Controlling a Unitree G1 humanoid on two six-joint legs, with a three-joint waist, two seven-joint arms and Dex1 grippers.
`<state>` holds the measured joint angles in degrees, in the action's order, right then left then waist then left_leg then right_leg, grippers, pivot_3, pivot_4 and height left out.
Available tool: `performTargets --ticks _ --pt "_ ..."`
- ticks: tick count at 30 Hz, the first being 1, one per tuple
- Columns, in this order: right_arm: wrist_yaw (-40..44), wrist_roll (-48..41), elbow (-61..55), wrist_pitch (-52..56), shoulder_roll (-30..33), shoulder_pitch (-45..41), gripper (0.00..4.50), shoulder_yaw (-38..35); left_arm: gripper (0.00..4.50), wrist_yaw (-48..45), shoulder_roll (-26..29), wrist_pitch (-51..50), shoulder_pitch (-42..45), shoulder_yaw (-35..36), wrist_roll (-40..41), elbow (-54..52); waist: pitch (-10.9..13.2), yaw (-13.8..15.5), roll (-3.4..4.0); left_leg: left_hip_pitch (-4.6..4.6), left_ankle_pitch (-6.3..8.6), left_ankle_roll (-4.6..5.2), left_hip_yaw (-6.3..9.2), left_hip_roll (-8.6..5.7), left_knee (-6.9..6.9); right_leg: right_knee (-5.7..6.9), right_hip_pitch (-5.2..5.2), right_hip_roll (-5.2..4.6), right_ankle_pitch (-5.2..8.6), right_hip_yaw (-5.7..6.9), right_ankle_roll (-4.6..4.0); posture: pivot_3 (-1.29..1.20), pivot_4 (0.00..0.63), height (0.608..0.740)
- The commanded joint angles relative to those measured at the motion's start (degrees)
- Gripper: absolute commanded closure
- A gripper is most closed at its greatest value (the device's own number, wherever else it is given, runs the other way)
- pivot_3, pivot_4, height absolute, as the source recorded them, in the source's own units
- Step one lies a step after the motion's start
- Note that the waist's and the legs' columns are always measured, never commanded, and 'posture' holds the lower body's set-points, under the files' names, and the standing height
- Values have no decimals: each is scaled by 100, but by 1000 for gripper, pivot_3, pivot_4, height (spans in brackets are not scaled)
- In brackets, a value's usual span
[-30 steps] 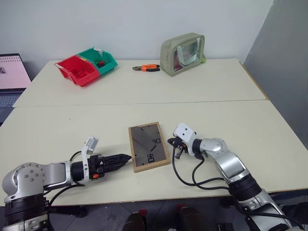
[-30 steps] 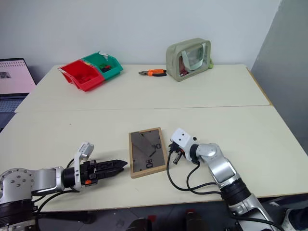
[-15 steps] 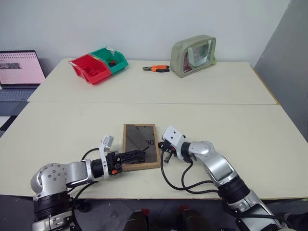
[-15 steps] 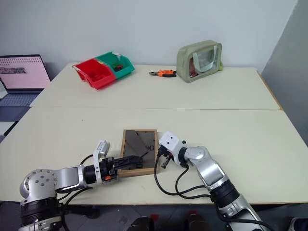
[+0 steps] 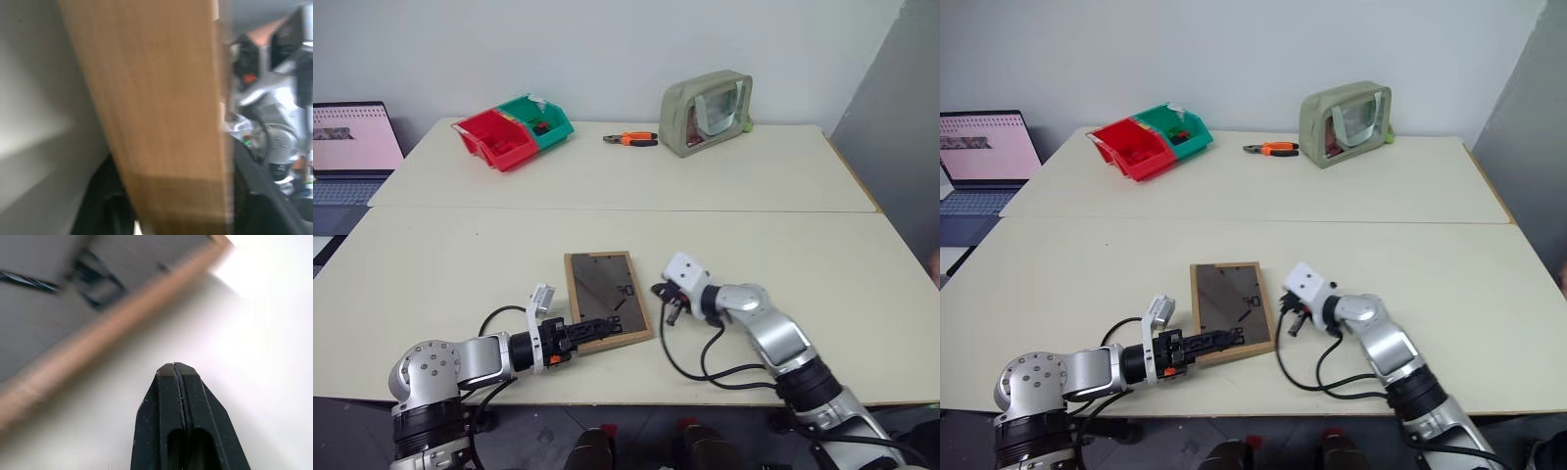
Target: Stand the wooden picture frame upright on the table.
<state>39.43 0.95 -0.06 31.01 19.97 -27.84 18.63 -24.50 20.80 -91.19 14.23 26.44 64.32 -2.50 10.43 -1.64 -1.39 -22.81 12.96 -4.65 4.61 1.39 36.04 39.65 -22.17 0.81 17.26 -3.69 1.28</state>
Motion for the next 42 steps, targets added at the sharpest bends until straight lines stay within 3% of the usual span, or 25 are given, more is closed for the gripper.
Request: performTargets --ticks 1,3,8,17,23,28,34,42 --pt "330 -598 -225 403 331 -566 4500 -871 3251 256 -206 156 314 98 119 -238 6 -6 1 0 0 0 -3 2 0 -2 -1 0 -1 0 2 0 150 740" --pt "464 -1190 -254 1065 279 -941 4500 -1354 3258 305 -146 300 616 95 80 -257 12 -22 -6 -5 -1 1 -5 1 1 -4 -6 2 -5 2 3 0 150 740" --pt "856 -2470 -154 2151 150 -1893 3309 -2141 3259 -196 478 854 1331 -386 -186 -499 21 -68 -13 -10 -1 0 -1 5 -7 -8 -14 24 -22 9 -25 0 150 740" --pt "1140 -2796 618 1920 -66 -2879 1270 -1902 3259 -1423 1406 1962 2026 -1426 -868 -526 24 -90 -8 -21 6 -5 -14 6 -28 -51 -19 15 -24 7 -26 0 150 740" --pt "1236 -2725 1002 1509 -402 -3238 119 -1586 3259 -1697 1480 2296 2213 -1673 -1097 -428 27 -93 -5 -26 8 -1 -12 9 -29 -56 -22 12 -24 11 -26 0 150 740" --pt "1402 -2774 910 1459 -573 -3174 119 -1327 3259 -1834 1500 2346 2262 -1712 -1146 -445 27 -115 -4 -26 8 -1 -10 10 -29 -56 -21 12 -24 12 -26 0 150 740" --pt "1685 -3426 234 2066 -553 -2916 119 -1441 3259 -1962 1545 2292 2247 -1677 -1113 -452 28 -112 -4 -30 8 -1 -4 15 -28 -56 -22 11 -23 17 -26 0 150 740" --pt "1792 -4223 -554 2848 127 -2378 119 -1863 3259 -2157 1607 2170 2128 -1634 -996 -498 28 -113 -3 -30 8 0 -1 15 -26 -55 -21 11 -23 19 -26 0 150 740"
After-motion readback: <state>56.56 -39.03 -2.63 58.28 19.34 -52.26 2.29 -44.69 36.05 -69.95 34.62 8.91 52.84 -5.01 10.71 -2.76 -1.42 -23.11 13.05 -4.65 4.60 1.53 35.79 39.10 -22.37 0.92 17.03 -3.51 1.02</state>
